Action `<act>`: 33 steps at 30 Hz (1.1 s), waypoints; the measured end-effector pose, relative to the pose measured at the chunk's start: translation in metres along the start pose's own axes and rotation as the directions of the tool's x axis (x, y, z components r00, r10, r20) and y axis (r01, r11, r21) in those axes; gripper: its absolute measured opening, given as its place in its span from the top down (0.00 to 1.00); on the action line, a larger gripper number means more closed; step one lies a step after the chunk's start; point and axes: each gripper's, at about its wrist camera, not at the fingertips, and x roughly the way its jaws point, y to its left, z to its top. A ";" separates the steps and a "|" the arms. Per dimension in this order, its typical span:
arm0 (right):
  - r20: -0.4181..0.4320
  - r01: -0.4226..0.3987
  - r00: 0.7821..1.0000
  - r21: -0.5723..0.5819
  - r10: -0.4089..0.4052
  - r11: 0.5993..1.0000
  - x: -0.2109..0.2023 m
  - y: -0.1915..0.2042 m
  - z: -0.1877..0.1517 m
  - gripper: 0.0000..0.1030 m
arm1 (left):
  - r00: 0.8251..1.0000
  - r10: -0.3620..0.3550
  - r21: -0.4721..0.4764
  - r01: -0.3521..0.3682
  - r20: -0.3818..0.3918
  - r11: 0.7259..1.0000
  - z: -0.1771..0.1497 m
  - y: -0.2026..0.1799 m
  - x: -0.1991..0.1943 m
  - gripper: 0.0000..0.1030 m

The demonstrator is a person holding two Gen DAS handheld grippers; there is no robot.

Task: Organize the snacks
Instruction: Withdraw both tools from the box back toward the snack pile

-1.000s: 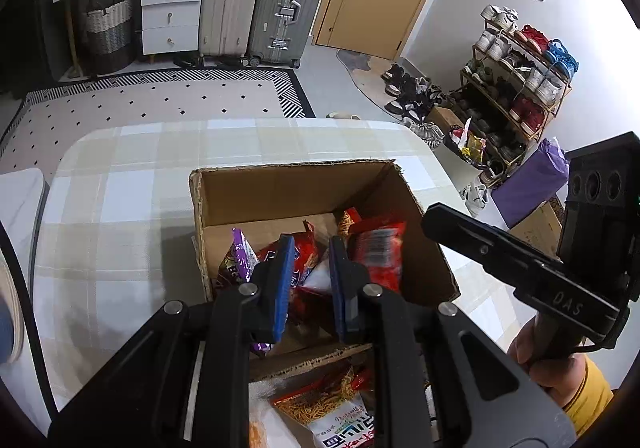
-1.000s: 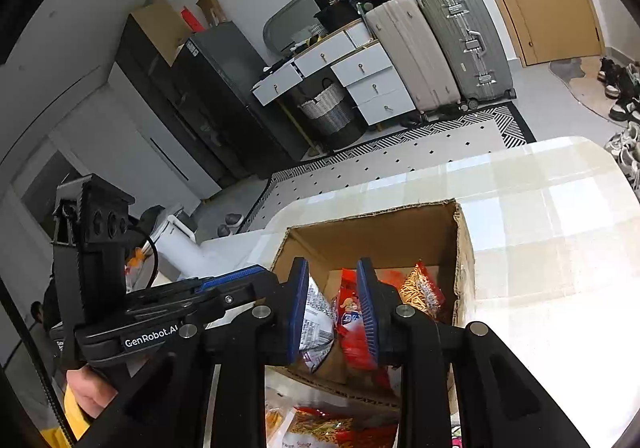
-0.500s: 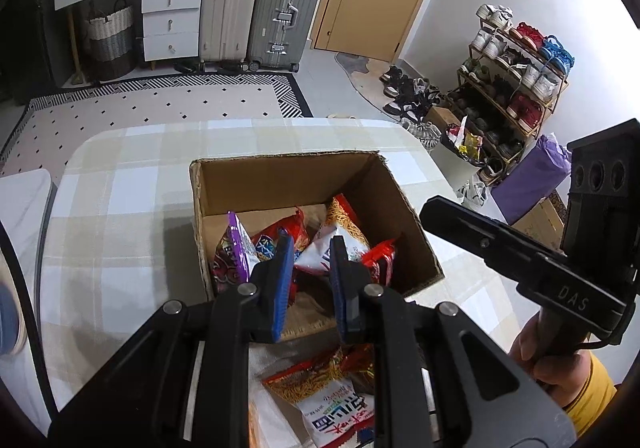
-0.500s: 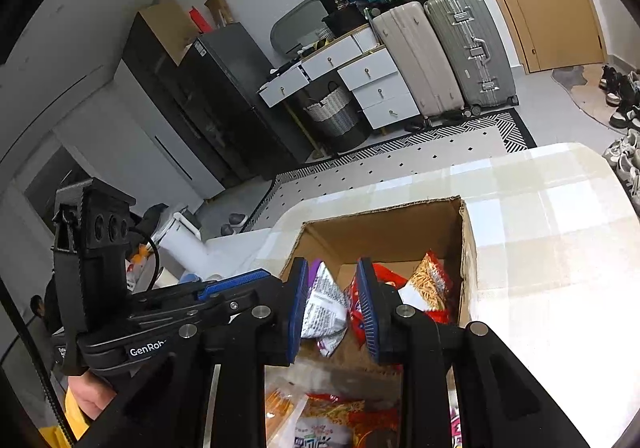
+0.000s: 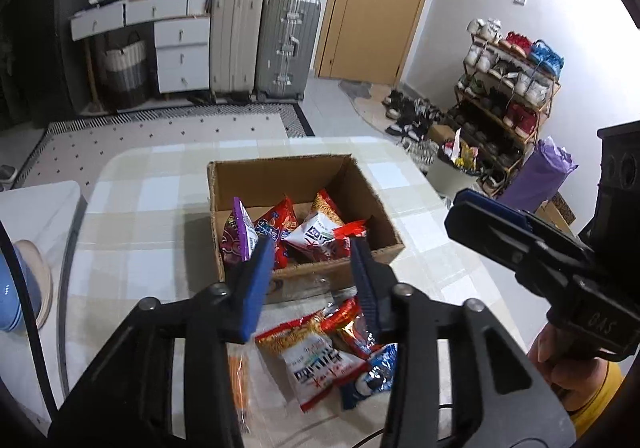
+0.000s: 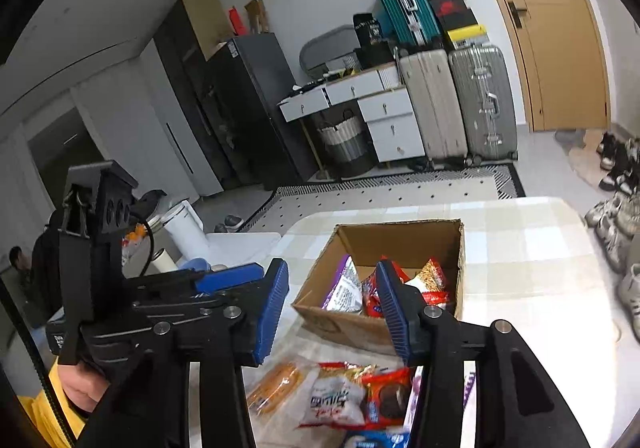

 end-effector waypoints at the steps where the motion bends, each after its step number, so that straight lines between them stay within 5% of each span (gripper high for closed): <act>1: 0.006 0.003 1.000 -0.007 -0.003 1.000 -0.006 0.003 -0.002 0.53 | 1.000 0.004 0.004 -0.004 0.010 1.000 -0.003 -0.003 -0.010 0.60; 4: 0.036 0.017 0.999 -0.029 -0.016 0.999 -0.031 0.015 -0.012 0.46 | 0.999 0.012 0.009 -0.012 0.048 1.000 -0.014 -0.012 -0.039 0.45; 6: 0.064 0.025 0.998 -0.047 -0.022 0.999 -0.048 0.022 -0.017 0.32 | 0.996 0.029 0.009 -0.030 0.081 1.000 -0.021 -0.018 -0.062 0.32; 15: 0.200 0.023 0.980 -0.120 0.001 0.992 -0.110 0.058 -0.062 0.03 | 0.985 0.068 -0.049 -0.061 0.157 0.997 -0.075 -0.017 -0.144 0.18; 20: 0.222 0.030 0.975 -0.127 -0.001 0.991 -0.124 0.064 -0.098 0.02 | 0.981 0.087 -0.063 -0.077 0.175 0.995 -0.116 -0.014 -0.169 0.17; 24: 0.229 0.074 0.973 -0.152 -0.038 0.986 -0.130 0.070 -0.124 0.01 | 0.969 0.128 -0.077 -0.114 0.213 0.990 -0.145 -0.012 -0.182 0.01; 33: 0.188 0.072 0.981 -0.089 -0.055 0.993 -0.119 0.060 -0.147 0.01 | 0.965 0.178 -0.041 -0.173 0.193 0.984 -0.178 -0.014 -0.179 0.00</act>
